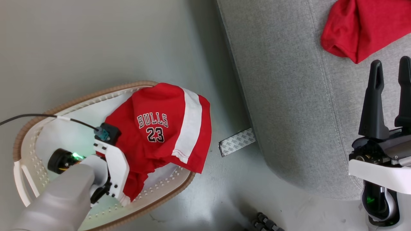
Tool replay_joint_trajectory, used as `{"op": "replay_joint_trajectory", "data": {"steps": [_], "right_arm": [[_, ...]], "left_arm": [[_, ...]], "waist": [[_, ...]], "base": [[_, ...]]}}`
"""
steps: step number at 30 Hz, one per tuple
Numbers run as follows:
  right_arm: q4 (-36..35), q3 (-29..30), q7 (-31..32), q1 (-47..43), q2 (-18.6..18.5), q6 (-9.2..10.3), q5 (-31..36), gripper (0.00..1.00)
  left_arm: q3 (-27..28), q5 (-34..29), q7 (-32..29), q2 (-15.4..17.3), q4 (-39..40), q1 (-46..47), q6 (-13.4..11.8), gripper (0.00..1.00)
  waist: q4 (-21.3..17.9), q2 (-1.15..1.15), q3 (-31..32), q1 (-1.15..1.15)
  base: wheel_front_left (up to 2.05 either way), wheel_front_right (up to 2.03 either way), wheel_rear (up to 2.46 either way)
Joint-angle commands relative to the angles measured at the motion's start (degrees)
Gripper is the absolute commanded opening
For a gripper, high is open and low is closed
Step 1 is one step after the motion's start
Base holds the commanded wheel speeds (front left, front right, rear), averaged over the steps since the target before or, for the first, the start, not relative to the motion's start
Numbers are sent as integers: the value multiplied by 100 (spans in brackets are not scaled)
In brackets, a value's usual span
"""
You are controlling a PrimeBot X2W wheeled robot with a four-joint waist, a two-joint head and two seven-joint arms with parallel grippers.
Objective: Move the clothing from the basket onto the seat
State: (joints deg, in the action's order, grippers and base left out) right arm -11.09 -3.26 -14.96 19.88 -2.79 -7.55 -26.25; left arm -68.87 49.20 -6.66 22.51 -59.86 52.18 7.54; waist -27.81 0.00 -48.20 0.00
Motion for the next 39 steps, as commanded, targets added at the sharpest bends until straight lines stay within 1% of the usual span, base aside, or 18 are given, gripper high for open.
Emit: {"op": "replay_joint_trajectory", "data": {"steps": [1,7,13,23,35,39], "right_arm": [[35,-8,-10,71,4,13,15,100],[119,-11,-10,115,4,13,21,100],[191,223,-10,65,4,13,178,100],[379,379,-10,5,1,13,589,100],[784,421,-10,-194,-3,14,966,100],[920,445,-10,-324,-3,14,1062,100]], "left_arm": [[-33,92,49,69,6,36,-4,0],[-159,330,291,75,16,-38,-4,0],[-252,522,492,-109,-8,-147,-4,0],[-353,845,1035,-434,144,-379,-4,0],[-431,921,1974,-759,515,-803,-4,0],[-431,830,2144,-825,667,-909,-4,0]], "waist": [[-14,0,24,0],[-29,0,201,0],[215,0,583,0],[809,0,1453,0],[1570,0,2816,0],[1826,0,3260,0]], "base": [[0,0,0],[0,0,0],[0,0,0],[0,0,0],[0,0,0],[0,0,0]]}}
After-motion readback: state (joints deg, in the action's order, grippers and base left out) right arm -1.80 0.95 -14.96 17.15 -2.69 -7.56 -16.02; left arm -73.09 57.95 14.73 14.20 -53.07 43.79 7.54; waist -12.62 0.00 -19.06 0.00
